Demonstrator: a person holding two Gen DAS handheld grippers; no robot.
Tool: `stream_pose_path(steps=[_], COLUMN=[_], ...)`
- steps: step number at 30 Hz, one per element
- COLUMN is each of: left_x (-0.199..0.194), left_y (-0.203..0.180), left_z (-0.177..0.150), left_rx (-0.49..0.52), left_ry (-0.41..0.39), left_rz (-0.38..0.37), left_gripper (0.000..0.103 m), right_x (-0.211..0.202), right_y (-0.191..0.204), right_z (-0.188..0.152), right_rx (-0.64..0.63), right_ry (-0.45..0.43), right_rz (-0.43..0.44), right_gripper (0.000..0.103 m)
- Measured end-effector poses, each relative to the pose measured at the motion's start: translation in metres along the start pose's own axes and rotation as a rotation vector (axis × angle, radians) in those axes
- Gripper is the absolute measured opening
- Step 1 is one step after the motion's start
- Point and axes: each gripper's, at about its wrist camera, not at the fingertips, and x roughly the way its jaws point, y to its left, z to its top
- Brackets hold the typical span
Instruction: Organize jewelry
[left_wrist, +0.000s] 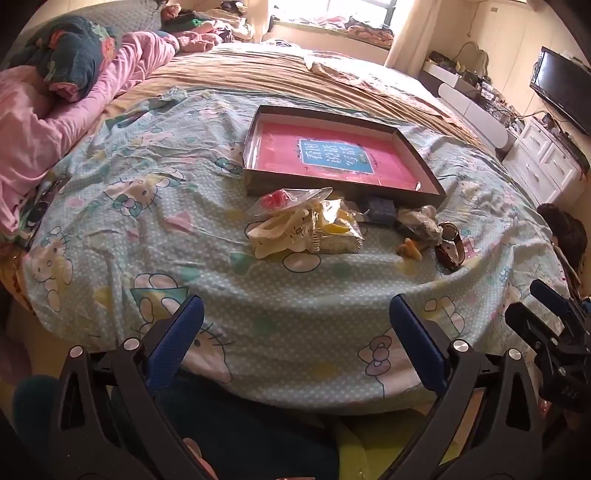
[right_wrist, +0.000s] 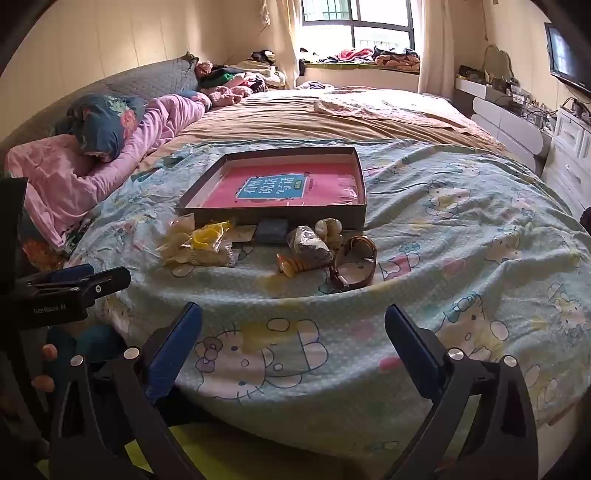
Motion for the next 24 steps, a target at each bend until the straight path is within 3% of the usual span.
stream_pose_path(steps=[24], left_x=[-0.0079], left_y=[0.0011], left_z=[0.0017], left_rx=[0.008], left_ry=[-0.01], left_rz=[-0.006], left_gripper=[0.094], right_x=[-0.0082], right_y=[0.0066], right_z=[0.0037], right_rx=[-0.014], right_ry=[-0.013], right_rz=[-0.002], right_gripper=[0.099])
